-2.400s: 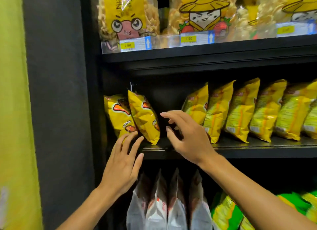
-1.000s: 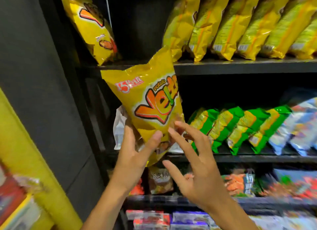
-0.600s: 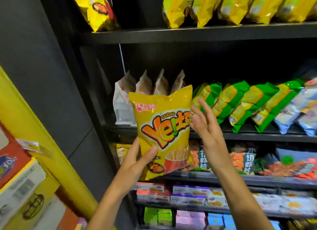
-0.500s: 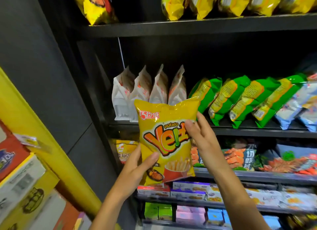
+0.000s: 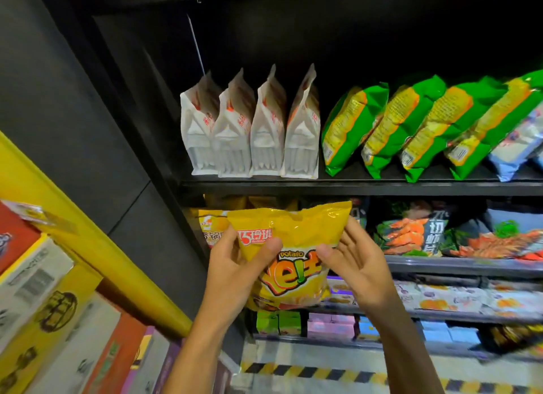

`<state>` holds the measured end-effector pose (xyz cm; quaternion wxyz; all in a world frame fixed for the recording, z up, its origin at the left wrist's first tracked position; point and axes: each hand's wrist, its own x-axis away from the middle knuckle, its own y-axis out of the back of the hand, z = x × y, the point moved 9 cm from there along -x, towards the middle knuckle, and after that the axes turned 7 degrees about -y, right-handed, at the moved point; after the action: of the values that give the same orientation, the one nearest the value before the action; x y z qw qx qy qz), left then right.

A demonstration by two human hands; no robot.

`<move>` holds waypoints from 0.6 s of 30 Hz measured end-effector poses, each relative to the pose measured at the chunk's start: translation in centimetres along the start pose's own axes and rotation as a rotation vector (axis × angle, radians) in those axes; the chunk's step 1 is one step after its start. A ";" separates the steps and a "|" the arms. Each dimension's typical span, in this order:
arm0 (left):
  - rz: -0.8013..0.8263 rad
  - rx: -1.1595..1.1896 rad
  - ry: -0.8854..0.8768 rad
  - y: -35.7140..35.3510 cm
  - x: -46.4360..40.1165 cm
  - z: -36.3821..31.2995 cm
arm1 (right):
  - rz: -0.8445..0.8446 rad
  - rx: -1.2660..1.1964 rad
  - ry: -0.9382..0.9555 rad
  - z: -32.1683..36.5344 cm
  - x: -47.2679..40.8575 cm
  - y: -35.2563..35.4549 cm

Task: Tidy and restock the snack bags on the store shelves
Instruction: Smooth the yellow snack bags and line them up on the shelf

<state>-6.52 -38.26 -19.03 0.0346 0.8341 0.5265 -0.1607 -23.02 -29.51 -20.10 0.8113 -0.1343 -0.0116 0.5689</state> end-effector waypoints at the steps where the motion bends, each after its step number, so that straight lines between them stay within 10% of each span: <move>1: 0.006 -0.012 -0.012 0.2 0.1 0.1 | 0.017 0.031 0.027 0.7 0.2 0.4; 10: 0.271 -0.009 -0.211 -1.6 0.3 -2.6 | 0.014 0.310 0.266 5.0 1.7 0.8; 18: 0.350 0.040 -0.051 -2.7 -0.1 -0.9 | -0.123 0.220 0.325 4.5 2.2 1.4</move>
<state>-8.73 -36.96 -17.82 0.0587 0.9092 0.3690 -0.1838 -24.29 -26.15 -16.40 0.8455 -0.1339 0.1733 0.4869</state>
